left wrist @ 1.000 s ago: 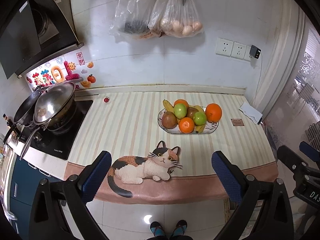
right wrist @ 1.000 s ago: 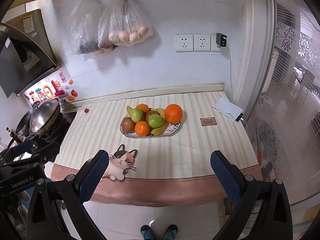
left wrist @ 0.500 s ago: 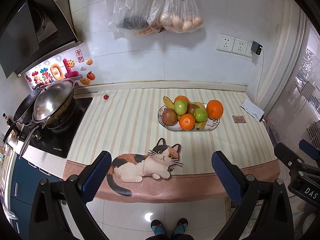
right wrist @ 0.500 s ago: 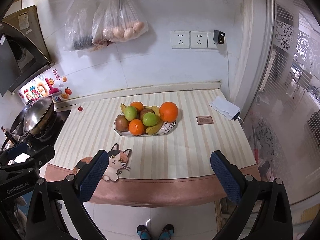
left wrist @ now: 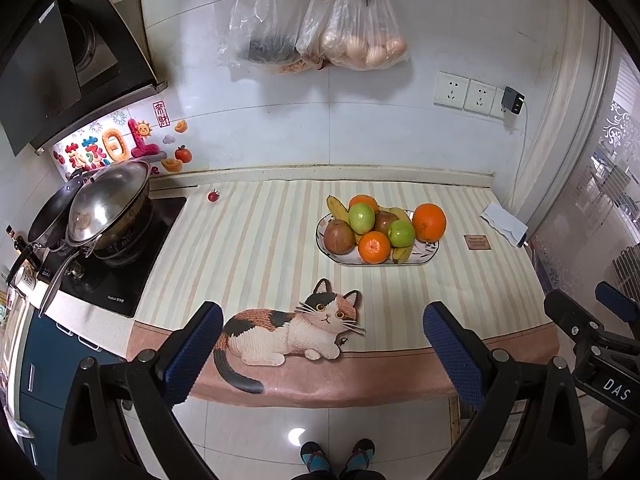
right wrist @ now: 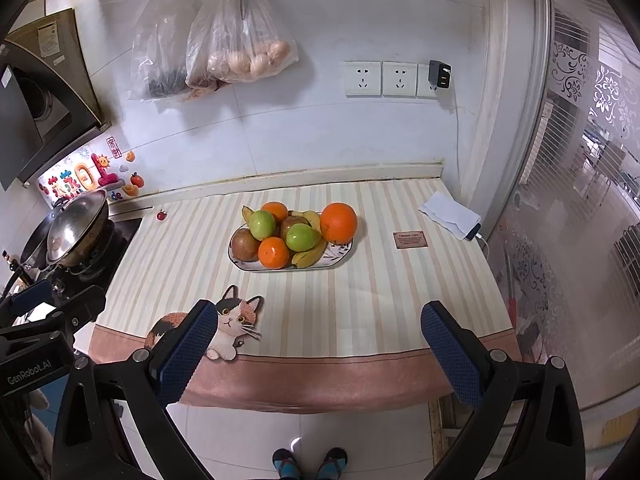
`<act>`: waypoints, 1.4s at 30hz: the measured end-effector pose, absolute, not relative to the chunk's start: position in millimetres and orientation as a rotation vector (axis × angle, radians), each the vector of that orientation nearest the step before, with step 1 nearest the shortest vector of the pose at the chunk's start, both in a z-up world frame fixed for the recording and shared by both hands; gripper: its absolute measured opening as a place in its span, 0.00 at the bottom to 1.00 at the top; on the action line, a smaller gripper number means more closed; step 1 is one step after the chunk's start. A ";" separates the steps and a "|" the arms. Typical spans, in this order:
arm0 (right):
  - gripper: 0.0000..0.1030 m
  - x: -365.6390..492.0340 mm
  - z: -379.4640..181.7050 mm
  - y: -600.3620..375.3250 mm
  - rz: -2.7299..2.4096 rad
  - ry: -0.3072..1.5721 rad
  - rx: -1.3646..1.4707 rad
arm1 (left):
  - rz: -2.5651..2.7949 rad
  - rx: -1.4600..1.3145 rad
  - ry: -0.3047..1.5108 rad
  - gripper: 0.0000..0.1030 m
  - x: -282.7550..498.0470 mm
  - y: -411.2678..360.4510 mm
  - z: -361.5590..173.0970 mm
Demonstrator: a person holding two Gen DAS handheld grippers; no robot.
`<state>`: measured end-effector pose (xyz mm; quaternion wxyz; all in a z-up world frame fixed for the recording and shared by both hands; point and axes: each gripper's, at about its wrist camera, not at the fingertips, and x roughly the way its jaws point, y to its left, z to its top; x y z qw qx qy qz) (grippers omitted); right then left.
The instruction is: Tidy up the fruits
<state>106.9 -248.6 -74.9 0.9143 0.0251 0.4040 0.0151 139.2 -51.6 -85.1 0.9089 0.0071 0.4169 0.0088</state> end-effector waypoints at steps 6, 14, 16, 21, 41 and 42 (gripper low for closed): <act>1.00 106.3 -74.8 -248.0 0.030 0.830 0.053 | 0.017 0.013 0.858 1.00 139.3 -53.3 -84.0; 1.00 106.8 -70.8 -248.3 0.034 0.823 0.047 | 0.018 0.011 0.856 1.00 138.8 -54.6 -83.3; 1.00 107.2 -68.9 -249.0 0.036 0.820 0.044 | 0.018 0.010 0.857 1.00 138.6 -54.5 -83.4; 1.00 107.5 -69.0 -249.3 0.037 0.820 0.043 | 0.019 0.009 0.854 1.00 139.6 -58.8 -81.4; 1.00 105.7 -61.2 -244.7 0.043 0.808 0.042 | 0.020 0.008 0.837 1.00 139.5 -63.0 -74.8; 1.00 105.9 -61.3 -244.7 0.043 0.809 0.043 | 0.020 0.009 0.833 1.00 138.8 -61.7 -73.7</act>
